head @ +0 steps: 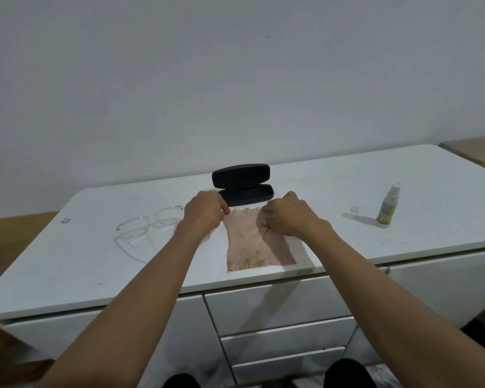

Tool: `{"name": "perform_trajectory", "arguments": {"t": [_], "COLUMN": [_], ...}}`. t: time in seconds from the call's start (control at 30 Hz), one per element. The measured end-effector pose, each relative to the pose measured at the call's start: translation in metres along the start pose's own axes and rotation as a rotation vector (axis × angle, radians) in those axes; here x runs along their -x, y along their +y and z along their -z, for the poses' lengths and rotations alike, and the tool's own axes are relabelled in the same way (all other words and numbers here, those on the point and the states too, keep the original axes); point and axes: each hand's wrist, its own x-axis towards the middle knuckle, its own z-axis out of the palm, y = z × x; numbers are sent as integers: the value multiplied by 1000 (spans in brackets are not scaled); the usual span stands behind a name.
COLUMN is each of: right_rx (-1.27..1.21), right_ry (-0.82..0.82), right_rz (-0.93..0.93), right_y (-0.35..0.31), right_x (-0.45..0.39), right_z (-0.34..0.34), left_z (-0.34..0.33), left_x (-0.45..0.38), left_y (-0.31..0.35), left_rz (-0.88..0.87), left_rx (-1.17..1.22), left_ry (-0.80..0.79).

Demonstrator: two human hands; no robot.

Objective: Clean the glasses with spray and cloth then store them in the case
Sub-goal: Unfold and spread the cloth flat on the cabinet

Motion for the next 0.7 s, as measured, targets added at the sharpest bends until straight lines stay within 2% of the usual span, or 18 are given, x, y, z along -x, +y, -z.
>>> {"name": "perform_trajectory", "arguments": {"t": [0.1, 0.23, 0.43, 0.6, 0.7], "right_rx": [0, -141, -104, -70, -61], "right_ry": [61, 178, 82, 28, 10], "right_rz": [26, 62, 59, 30, 15], "right_y": [-1, 2, -2, -7, -9], "right_x": [3, 14, 27, 37, 37], "right_z": [-3, -1, 3, 10, 11], "left_z": [-8, -8, -8, 0, 3], "left_x": [4, 13, 25, 33, 37], "left_y": [0, 0, 0, 0, -3], "left_rz": [-19, -42, -62, -119, -131], "left_rx": [55, 98, 83, -180, -222], "left_ry": [32, 63, -6, -117, -134]}}
